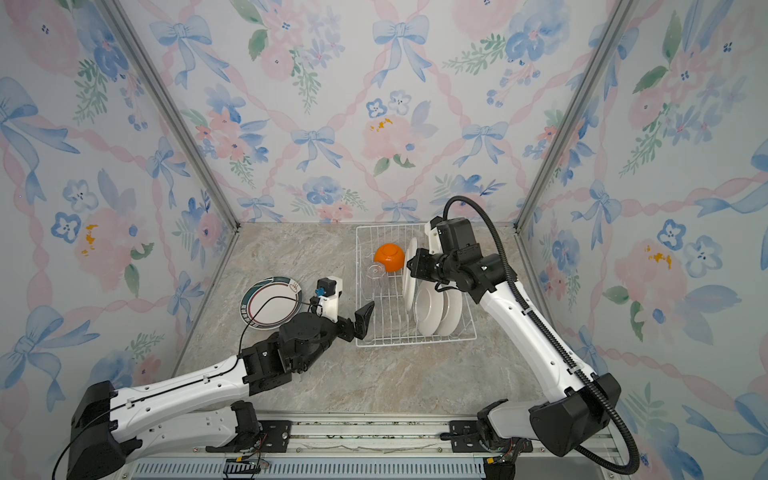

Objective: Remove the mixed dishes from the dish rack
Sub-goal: 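Tilt the watermelon plate up with the right gripper toward the left gripper, then grasp the raised watermelon plate's rim with the left gripper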

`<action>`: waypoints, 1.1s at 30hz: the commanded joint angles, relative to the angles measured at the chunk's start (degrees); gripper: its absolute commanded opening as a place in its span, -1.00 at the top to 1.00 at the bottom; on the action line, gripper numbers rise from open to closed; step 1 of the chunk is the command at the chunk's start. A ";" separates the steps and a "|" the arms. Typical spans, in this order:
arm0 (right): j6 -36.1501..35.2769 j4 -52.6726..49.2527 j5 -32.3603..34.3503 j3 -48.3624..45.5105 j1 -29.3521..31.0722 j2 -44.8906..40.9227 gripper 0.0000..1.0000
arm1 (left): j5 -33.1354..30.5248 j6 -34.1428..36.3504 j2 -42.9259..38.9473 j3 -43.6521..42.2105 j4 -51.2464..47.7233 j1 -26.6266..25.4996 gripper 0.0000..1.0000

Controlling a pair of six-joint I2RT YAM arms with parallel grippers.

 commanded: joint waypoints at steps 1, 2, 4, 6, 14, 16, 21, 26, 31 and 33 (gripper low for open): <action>1.78 6.95 0.43 4.01 -0.71 -2.52 1.00 | -6.00 3.58 3.02 -0.56 7.42 -2.42 -0.96; 2.36 7.45 0.21 4.00 -0.84 -2.38 1.00 | -5.83 4.22 4.30 -0.10 8.56 -3.00 -0.96; 3.15 8.71 0.05 3.61 -0.97 -2.52 1.00 | -5.19 5.86 6.95 1.05 10.72 -3.66 -0.96; 5.81 10.88 -0.10 2.65 -0.81 -3.02 1.00 | -4.06 7.77 9.45 1.50 13.28 -4.26 -0.96; 6.86 11.73 0.10 4.43 -0.85 -2.83 1.00 | -0.74 14.05 17.92 7.11 21.96 -4.96 -0.96; 7.21 11.96 -0.13 4.48 -0.97 -2.82 1.00 | -0.15 14.86 20.09 8.34 23.23 -5.00 -0.96; 8.14 13.89 -0.53 3.26 -0.93 -3.62 1.00 | -0.89 14.18 24.19 11.99 23.18 -4.96 -0.96; 10.09 15.60 -0.53 0.95 -1.04 -5.39 1.00 | -6.77 15.00 27.65 15.64 23.13 -4.98 -0.95; 10.65 15.99 -0.34 -0.38 -1.03 -6.80 1.00 | -11.44 15.29 30.47 18.18 23.12 -4.78 -0.87; 10.75 15.77 -0.26 -0.80 -1.02 -7.42 1.00 | -12.74 15.80 31.51 19.07 23.11 -4.78 -0.83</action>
